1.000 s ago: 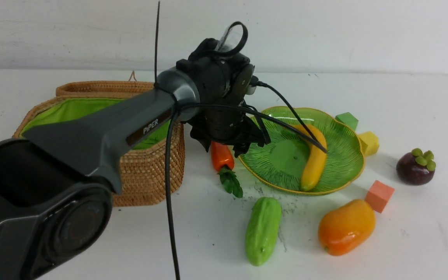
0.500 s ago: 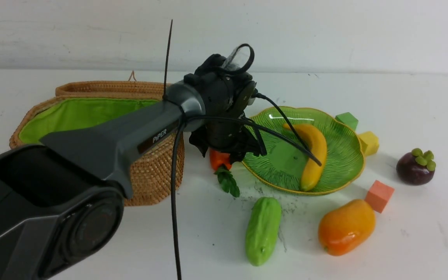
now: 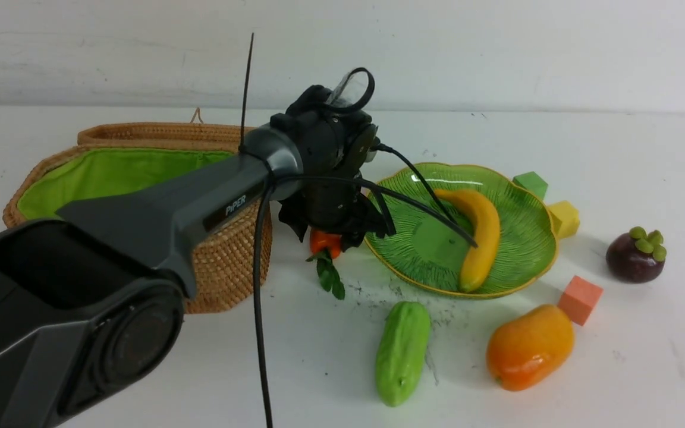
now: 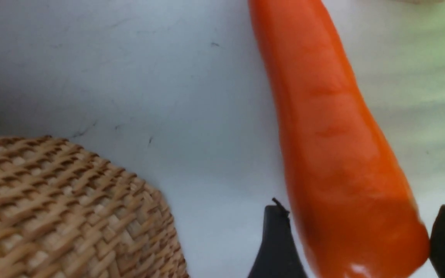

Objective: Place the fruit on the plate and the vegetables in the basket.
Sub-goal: Use the left arm to grab a carrot and put it into the left basket

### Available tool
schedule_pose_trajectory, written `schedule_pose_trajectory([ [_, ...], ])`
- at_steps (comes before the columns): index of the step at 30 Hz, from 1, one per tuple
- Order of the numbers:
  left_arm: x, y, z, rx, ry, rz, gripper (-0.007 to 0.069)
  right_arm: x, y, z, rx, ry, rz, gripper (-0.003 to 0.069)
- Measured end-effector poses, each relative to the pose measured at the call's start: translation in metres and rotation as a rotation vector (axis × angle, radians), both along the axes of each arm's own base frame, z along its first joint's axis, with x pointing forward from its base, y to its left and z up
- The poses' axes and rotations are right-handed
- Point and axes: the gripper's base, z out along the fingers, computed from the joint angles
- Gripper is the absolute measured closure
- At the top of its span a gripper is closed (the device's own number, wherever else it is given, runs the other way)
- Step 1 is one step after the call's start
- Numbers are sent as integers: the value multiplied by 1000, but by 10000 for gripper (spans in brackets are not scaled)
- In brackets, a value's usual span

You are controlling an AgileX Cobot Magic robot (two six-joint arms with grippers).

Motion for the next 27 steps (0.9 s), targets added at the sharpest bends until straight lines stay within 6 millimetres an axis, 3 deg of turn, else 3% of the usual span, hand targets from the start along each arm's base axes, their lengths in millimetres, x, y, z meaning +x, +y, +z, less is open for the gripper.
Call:
schedule_pose_trajectory([
  [11,4,-3,-19,2,5,-9,142,0,0,1,3,-7,-1,426],
  [17,4,-3,-20,2,8,-8,229,0,0,1,2,-7,-2,426],
  [20,5,-3,-19,6,12,-5,229,0,0,1,2,-7,-2,426],
  [24,4,-2,-8,14,30,14,229,0,0,1,2,-8,-2,424],
  [27,4,-2,14,-4,14,25,229,0,0,1,3,-9,-2,423],
])
